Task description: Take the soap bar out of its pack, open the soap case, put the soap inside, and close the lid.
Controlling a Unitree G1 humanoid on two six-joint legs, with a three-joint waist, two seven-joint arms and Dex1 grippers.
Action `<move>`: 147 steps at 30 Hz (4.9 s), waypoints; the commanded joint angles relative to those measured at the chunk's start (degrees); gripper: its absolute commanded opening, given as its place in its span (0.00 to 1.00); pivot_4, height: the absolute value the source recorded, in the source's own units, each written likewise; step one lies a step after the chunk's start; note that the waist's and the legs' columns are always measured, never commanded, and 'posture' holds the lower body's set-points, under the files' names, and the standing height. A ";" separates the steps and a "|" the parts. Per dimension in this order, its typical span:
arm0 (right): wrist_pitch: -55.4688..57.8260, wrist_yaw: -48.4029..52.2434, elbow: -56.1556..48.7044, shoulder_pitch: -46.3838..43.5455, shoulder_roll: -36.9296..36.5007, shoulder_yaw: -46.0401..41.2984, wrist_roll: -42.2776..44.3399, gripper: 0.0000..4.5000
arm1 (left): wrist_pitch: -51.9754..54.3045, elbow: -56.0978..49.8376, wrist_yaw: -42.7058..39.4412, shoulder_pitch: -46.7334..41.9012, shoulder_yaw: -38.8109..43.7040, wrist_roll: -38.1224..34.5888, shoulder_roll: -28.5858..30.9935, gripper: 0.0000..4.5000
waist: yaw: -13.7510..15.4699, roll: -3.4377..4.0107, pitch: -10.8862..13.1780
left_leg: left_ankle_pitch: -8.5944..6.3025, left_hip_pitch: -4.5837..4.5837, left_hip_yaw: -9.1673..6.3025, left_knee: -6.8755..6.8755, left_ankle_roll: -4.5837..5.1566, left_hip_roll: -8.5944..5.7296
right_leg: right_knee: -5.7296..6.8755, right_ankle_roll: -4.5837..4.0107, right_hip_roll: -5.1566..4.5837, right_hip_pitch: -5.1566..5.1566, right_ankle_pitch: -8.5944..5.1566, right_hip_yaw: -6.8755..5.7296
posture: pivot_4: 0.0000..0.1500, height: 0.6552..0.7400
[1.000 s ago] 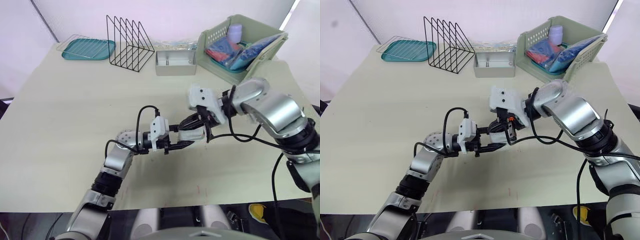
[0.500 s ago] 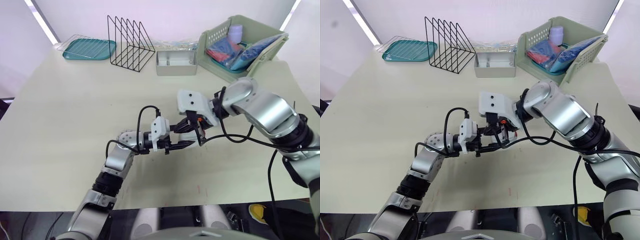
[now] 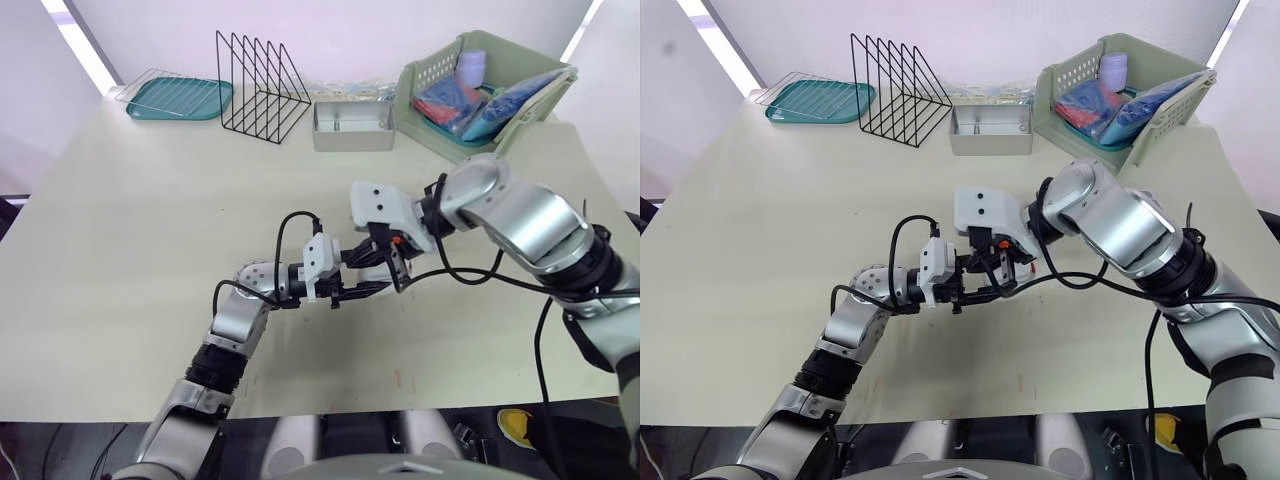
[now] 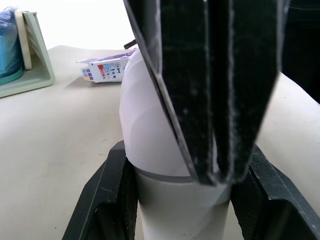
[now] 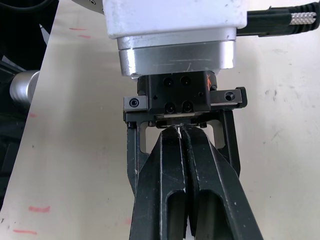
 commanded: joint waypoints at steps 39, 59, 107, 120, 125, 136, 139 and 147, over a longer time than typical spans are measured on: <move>-7.50 2.66 4.00 10.33 -4.31 -11.81 5.68 0.01 | -0.22 -0.02 -0.62 -0.33 -0.26 -0.14 1.08 0.43 | -0.12 0.00 0.00 | 0.00 0.01 0.04 0.00 0.00 -0.01 | 0.00 0.00 -0.01 0.04 0.00 -0.05 | 1.00 1.00; -13.09 4.99 7.76 15.49 -6.42 -13.24 4.41 0.01 | 0.18 -0.54 -0.98 -0.32 -0.15 -0.35 1.80 0.43 | -0.22 -0.01 -0.01 | 0.00 0.11 0.06 0.01 0.00 0.00 | 0.00 0.00 0.00 0.15 0.00 -0.04 | 1.00 1.00; -19.84 0.12 19.92 18.79 -0.86 -22.78 2.73 0.01 | 0.08 -0.89 -0.60 0.34 -0.46 -0.38 2.21 0.43 | -0.39 0.09 -0.22 | 0.00 0.22 0.12 0.03 0.00 0.07 | -0.01 0.00 0.07 0.24 0.00 0.00 | 1.00 1.00; -39.58 3.42 22.27 29.48 0.82 -29.01 3.55 0.28 | 0.90 -0.48 -0.48 0.20 0.10 -1.43 1.92 0.43 | -0.32 0.05 -0.20 | 0.00 0.16 0.11 0.00 0.01 0.00 | -0.02 0.01 0.04 0.24 0.00 0.01 | 1.00 1.00; -50.01 7.28 22.46 35.88 2.20 -32.87 6.46 0.83 | 5.45 -2.11 0.05 0.44 0.84 -4.33 1.79 0.43 | -0.52 0.07 -0.19 | 0.00 0.19 0.11 0.01 0.01 0.00 | -0.01 0.02 0.05 0.26 0.00 0.01 | 1.00 1.00; -56.73 12.41 21.06 42.56 0.54 -34.25 8.04 0.99 | 19.20 -6.60 0.28 1.05 1.84 -9.55 2.78 0.43 | -0.46 0.07 -0.18 | 0.00 0.21 0.13 0.11 0.01 0.01 | 0.00 0.08 0.06 0.30 0.04 0.06 | 1.00 1.00; -56.91 11.72 20.77 42.97 0.72 -34.14 7.98 0.99 | 24.57 -8.22 1.18 1.29 2.14 -11.27 3.32 0.43 | -0.43 0.06 -0.18 | 0.00 0.22 0.14 0.11 0.01 0.01 | 0.01 0.08 0.06 0.30 0.04 0.08 | 1.00 1.00; -56.15 10.33 20.34 42.42 1.10 -33.52 7.96 0.99 | 46.63 -12.49 6.75 0.52 2.39 -17.86 5.89 0.43 | -0.43 0.06 -0.18 | 0.00 0.23 0.11 0.11 0.01 0.02 | 0.01 0.09 0.07 0.31 0.03 0.06 | 1.00 1.00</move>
